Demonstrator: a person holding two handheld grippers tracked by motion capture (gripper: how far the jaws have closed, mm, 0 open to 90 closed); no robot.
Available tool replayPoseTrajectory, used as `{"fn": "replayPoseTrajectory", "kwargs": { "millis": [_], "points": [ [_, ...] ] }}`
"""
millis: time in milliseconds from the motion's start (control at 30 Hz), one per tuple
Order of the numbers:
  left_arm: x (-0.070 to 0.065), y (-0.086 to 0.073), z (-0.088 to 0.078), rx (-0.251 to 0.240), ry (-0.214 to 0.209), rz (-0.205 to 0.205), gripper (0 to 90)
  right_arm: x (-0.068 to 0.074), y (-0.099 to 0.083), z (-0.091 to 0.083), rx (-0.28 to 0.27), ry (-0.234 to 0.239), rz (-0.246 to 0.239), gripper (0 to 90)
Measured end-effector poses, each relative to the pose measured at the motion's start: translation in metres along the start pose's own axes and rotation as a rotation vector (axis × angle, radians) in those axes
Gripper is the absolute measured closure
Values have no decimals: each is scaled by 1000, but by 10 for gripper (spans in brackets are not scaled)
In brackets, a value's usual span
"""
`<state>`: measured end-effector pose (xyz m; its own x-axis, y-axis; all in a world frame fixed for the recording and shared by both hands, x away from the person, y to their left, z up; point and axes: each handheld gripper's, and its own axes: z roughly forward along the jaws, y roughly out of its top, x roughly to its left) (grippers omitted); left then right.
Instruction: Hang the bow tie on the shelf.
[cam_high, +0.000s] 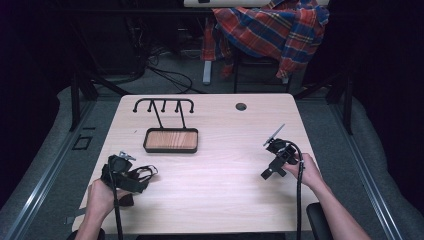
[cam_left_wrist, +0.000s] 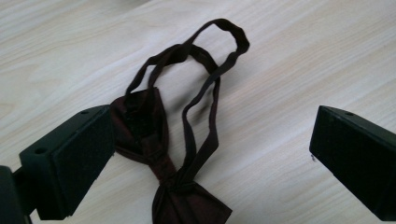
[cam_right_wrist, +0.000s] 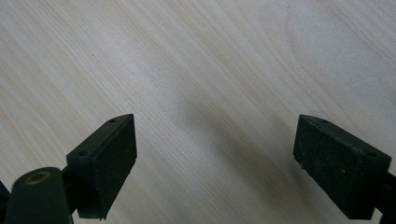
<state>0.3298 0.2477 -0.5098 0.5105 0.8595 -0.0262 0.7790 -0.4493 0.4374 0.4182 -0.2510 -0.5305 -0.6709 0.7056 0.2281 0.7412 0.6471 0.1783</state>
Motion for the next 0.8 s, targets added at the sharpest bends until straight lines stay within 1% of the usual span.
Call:
{"fn": "replayPoseTrajectory", "kwargs": {
  "millis": [33,67,100,167,200,233,267,300,333,367,433,467,500,533,567,633,667,733,767,800],
  "points": [
    [-2,1,2,9,4,10,31,1,0,1,-10,6,10,132],
    [-3,2,3,16,4,27,56,0,0,0,10,3,-5,132],
    [-3,2,3,16,4,27,69,-1,1,-1,20,2,-13,132],
    [-5,3,5,26,-1,53,77,-1,1,-1,19,2,-12,132],
    [-6,4,5,24,0,64,100,0,0,0,15,3,-8,132],
    [-7,4,6,23,-1,69,142,0,0,0,16,2,-10,132],
    [-10,5,7,26,8,82,172,0,0,0,10,3,-7,132],
    [-10,5,7,28,4,87,202,1,0,2,-2,6,8,132],
    [-10,5,7,28,4,87,233,1,0,2,-2,6,8,132],
    [-11,6,8,30,4,94,233,0,0,1,14,2,-14,132],
    [-12,7,9,32,10,105,293,1,1,1,17,-2,-11,132],
    [-12,8,10,35,13,107,379,0,0,1,21,-1,-13,132],
    [-12,10,13,43,15,117,408,1,0,1,18,0,-9,132],
    [-12,10,13,43,15,117,435,1,0,1,18,0,-9,132],
    [-12,11,14,47,19,119,435,1,0,2,13,5,-3,132],
    [-12,14,19,62,22,129,492,0,1,1,27,1,-17,132],
    [-12,17,21,67,28,134,528,1,1,2,17,2,-10,132],
    [-12,18,22,71,26,136,569,1,1,2,22,1,-12,132],
    [-12,20,25,85,26,136,584,0,1,1,38,0,-20,133],
    [-12,20,25,85,26,136,593,0,1,1,38,0,-20,133]
  ]
}}
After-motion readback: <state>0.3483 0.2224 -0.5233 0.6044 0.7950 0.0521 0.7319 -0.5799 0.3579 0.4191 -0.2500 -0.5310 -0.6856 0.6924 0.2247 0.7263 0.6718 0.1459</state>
